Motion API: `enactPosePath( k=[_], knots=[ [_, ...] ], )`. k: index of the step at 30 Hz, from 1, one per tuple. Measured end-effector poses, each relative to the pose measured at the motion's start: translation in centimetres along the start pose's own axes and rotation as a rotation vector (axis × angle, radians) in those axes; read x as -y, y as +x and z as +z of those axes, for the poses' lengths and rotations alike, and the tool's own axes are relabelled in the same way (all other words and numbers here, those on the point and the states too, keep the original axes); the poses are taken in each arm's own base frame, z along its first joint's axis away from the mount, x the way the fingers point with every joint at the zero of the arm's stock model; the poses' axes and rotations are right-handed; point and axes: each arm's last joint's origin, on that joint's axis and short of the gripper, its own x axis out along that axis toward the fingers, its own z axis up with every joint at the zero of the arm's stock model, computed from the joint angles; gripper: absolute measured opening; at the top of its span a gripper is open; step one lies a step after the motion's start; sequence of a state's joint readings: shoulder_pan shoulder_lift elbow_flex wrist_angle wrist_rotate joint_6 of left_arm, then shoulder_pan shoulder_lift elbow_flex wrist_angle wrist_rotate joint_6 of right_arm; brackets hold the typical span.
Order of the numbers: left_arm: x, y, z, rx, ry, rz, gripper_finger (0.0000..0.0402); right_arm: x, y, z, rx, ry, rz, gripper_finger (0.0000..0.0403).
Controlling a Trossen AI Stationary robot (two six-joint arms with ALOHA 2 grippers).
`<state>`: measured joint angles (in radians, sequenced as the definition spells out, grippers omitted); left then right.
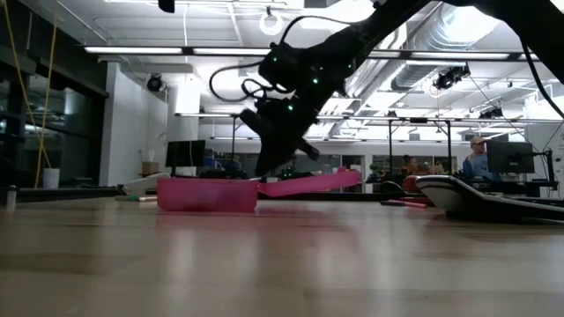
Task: Pack school essentials
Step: Put the green scissors into the pink pencil box
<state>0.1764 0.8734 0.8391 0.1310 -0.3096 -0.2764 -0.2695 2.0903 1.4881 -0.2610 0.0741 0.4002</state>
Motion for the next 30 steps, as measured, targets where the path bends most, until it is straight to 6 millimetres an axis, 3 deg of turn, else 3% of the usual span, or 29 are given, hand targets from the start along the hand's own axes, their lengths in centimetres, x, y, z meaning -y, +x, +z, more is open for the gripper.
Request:
enactPosePath(
  k=[9,15,19,30],
  knots=[
    [-0.1,0.0,0.0,0.002,0.001,0.016,0.0,-0.1,-0.4,0.7,0.072,-0.055,-0.034,0.0],
    [-0.1,0.0,0.0,0.001,0.009,0.017,0.0,0.4,-2.3,1.4,0.043,-0.088,-0.055,0.0],
    [-0.1,0.0,0.0,0.001,0.008,0.017,0.0,1.7,-1.7,0.3,-0.093,-0.043,-0.051,0.0],
    [-0.1,0.0,0.0,0.001,0.001,0.02,0.0,1.7,0.0,0.2,-0.083,-0.001,0.055,0.0]
  ],
)
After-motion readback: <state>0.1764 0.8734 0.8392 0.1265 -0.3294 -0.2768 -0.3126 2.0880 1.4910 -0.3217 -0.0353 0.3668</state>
